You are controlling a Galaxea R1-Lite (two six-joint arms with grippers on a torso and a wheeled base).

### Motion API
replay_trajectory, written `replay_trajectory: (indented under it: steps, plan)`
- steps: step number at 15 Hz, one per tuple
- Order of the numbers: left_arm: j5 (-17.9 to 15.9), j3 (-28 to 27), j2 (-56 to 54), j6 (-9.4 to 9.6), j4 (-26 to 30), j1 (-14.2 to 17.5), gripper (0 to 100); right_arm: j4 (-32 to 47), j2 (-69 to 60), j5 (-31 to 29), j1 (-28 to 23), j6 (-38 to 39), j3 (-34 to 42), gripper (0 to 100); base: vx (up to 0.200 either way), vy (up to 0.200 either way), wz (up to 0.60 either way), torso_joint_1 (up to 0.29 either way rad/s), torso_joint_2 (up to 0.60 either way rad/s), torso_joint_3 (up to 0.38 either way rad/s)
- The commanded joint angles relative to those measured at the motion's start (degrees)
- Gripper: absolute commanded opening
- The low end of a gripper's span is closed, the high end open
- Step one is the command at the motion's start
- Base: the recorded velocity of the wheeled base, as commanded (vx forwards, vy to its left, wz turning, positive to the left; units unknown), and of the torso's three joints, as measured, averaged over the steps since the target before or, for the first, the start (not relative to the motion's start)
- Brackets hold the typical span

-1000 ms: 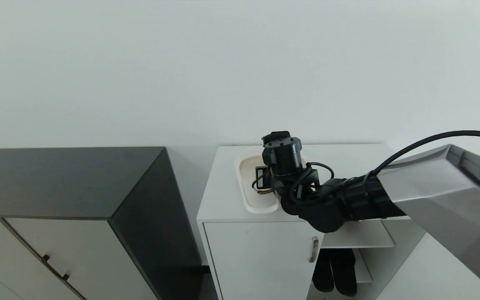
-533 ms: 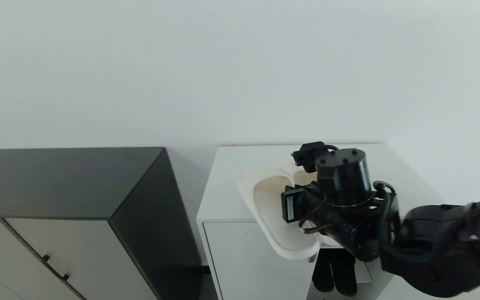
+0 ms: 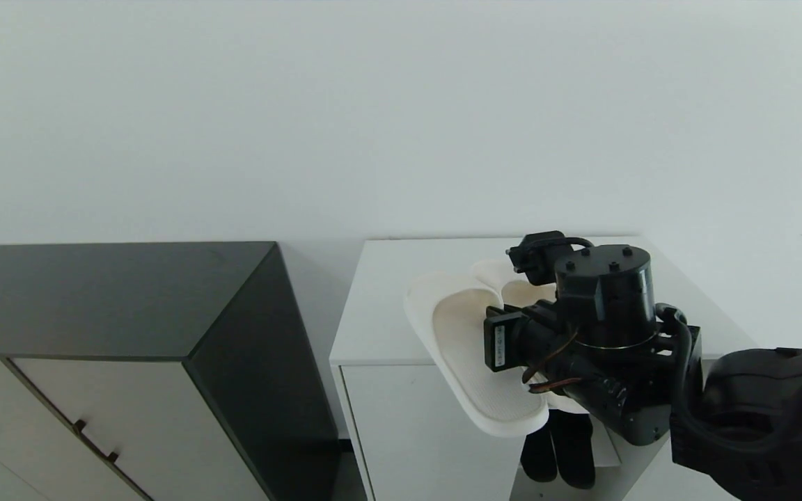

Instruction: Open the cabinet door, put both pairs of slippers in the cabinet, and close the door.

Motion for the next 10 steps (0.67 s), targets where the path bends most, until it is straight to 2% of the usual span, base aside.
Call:
replay_trajectory:
  steps: [1, 9, 10]
  plan:
    - [0.0, 0.0, 0.0, -0.07, 0.0, 0.1, 0, 0.0, 0.0, -0.1, 0.1, 0.0, -0.1, 0, -0.2, 0.0, 0.0, 0.007, 0.0, 0.007]
    - [0.2, 0.0, 0.0, -0.07, 0.0, 0.0, 0, 0.1, 0.3, -0.2, 0.3, -0.2, 0.2, 0, -0.2, 0.0, 0.0, -0.001, 0.0, 0.003]
    - [0.2, 0.0, 0.0, -0.16, 0.0, 0.1, 0, 0.1, 0.4, -0.2, 0.3, -0.2, 0.4, 0, 0.0, 0.0, 0.0, 0.0, 0.0, 0.0]
